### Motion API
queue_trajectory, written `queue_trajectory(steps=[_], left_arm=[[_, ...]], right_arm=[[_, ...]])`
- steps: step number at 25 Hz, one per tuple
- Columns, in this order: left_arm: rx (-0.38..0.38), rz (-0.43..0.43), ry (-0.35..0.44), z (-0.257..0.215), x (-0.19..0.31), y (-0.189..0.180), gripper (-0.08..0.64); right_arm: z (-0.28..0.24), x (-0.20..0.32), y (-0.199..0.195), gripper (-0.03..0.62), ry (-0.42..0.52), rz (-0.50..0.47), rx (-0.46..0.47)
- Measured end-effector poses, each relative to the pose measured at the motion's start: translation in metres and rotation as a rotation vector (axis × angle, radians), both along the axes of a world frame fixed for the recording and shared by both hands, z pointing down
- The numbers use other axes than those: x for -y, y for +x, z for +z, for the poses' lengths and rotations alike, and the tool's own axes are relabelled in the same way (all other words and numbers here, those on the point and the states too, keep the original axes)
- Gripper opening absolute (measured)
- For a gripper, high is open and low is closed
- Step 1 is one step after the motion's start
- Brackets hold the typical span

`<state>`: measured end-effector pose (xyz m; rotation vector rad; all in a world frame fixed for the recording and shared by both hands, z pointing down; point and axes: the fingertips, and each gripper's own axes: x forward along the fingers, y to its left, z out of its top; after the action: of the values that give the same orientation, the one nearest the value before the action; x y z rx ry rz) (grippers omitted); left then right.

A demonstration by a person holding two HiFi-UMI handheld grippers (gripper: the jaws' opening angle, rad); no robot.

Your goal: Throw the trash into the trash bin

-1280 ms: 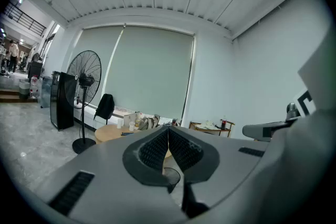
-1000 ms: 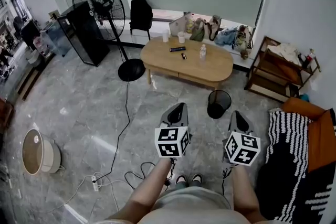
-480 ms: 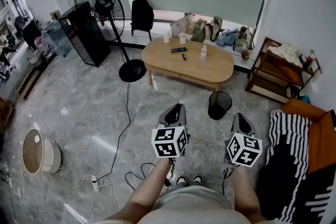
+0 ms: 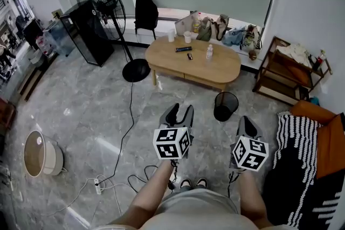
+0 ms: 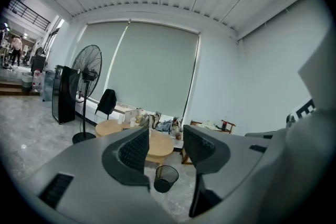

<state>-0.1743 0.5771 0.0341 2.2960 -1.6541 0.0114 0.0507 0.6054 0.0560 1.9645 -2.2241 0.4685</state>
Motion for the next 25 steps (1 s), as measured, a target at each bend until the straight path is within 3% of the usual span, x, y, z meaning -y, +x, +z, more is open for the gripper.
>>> queue_trajectory(steps=[6,19,25], left_arm=[[0.03,0.023,0.006,-0.001,0.009,0.012,0.244],[0.056,-0.026,-0.031,0.016,0.04,0.036,0.244],[0.057,-0.03,-0.055,0.027,0.079,0.039,0.244]], right_arm=[[0.001,0.01,0.013,0.006,0.003,0.009,0.013],[0.029,0.038,0.06,0.006,-0.044,0.027,0.058],[0.043,0.075,0.07,0.006,-0.069,0.031,0.058]])
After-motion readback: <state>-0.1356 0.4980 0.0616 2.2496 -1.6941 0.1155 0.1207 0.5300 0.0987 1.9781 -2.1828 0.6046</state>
